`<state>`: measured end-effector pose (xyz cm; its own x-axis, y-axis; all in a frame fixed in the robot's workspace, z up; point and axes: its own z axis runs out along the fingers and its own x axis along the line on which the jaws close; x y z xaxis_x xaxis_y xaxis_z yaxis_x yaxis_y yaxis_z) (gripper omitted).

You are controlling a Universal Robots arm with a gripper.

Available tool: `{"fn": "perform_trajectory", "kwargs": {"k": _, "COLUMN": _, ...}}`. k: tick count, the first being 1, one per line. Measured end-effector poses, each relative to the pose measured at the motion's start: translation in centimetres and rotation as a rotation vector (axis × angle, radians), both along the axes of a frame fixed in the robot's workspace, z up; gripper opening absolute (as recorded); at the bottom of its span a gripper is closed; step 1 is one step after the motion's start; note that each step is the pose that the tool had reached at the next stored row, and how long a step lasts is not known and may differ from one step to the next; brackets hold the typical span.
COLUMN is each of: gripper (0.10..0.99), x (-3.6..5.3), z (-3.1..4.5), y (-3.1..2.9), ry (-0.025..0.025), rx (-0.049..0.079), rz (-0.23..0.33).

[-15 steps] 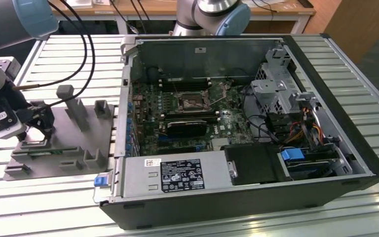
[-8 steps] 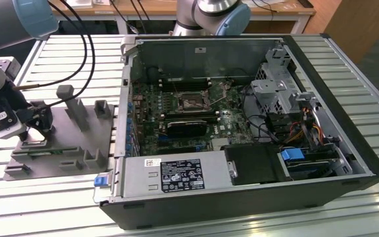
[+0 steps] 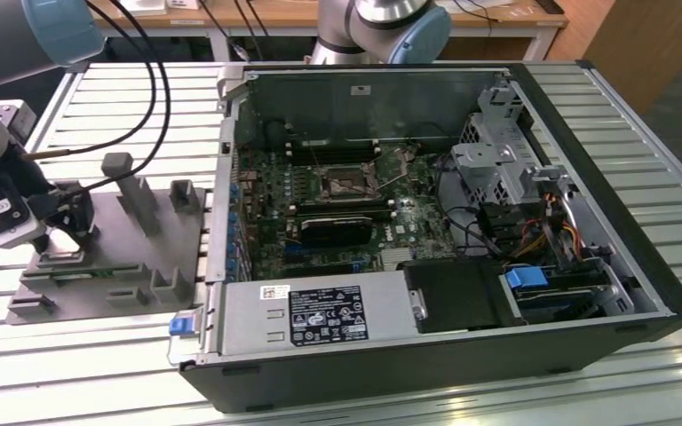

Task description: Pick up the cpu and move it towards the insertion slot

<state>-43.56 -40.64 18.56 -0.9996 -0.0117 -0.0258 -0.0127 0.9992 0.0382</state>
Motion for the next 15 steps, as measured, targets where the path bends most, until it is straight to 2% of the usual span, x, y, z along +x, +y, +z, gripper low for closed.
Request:
{"fn": "perform_trajectory", "kwargs": {"k": 8, "gripper": 0.541, "x": 0.00, "z": 0.95, "y": 0.00, "ry": -0.0001, "rx": 0.000, "rz": 0.000}}
{"fn": "perform_trajectory", "kwargs": {"k": 15, "gripper": 0.541, "x": 0.00, "z": 2.11, "y": 0.00, "ry": -0.0001, "rx": 0.000, "rz": 0.000}}
